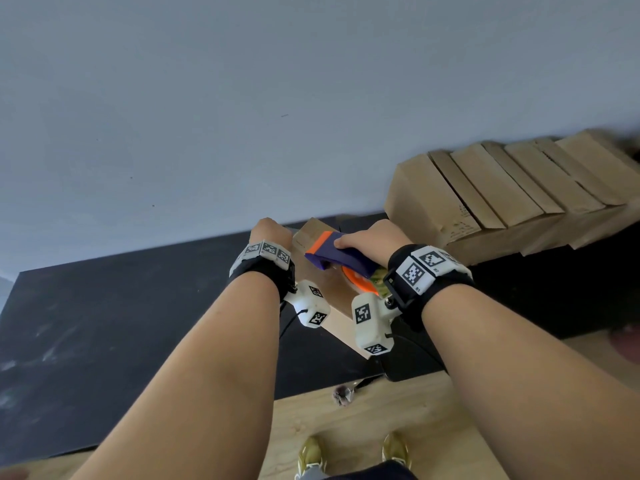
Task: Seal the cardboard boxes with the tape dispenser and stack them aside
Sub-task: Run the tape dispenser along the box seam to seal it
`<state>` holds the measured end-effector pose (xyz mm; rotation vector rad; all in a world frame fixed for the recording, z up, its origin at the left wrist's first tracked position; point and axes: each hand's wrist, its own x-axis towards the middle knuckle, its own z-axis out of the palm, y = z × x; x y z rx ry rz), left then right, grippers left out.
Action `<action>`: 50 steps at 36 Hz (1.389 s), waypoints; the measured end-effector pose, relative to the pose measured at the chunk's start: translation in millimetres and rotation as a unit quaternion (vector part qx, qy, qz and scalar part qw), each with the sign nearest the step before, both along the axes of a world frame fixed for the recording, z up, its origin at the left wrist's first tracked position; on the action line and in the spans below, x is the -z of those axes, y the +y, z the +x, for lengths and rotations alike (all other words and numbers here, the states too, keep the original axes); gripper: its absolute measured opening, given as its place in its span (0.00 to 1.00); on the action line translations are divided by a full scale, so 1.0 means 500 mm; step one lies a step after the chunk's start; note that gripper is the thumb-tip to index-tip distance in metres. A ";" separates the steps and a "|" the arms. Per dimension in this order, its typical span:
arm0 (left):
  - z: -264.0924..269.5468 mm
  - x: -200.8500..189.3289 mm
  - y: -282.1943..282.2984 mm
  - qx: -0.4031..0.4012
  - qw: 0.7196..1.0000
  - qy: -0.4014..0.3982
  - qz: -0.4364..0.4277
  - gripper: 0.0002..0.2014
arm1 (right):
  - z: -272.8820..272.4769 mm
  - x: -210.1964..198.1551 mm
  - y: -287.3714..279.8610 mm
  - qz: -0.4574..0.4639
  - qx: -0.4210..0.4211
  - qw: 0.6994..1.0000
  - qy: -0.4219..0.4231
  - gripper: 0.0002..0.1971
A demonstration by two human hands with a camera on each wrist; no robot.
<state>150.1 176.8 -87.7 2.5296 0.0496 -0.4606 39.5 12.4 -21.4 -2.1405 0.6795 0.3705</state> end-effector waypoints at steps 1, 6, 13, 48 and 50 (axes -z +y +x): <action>-0.003 -0.002 -0.004 0.018 1.000 0.003 0.010 0.12 | -0.001 0.001 0.000 0.001 0.001 1.000 -0.002 0.16; -0.026 -0.027 -0.015 -0.018 0.997 0.067 -0.044 0.14 | -0.003 0.004 0.000 -0.001 0.007 1.000 -0.006 0.16; -0.035 -0.010 0.010 0.022 0.998 0.066 -0.001 0.13 | -0.002 0.011 0.004 -0.012 0.010 1.000 -0.005 0.17; -0.121 0.012 0.016 0.207 0.952 -0.094 0.205 0.35 | -0.114 -0.038 -0.036 -0.050 0.044 0.996 0.057 0.16; -0.124 0.017 0.014 0.207 0.953 -0.096 0.199 0.34 | -0.123 -0.034 -0.030 -0.058 0.048 0.996 0.045 0.16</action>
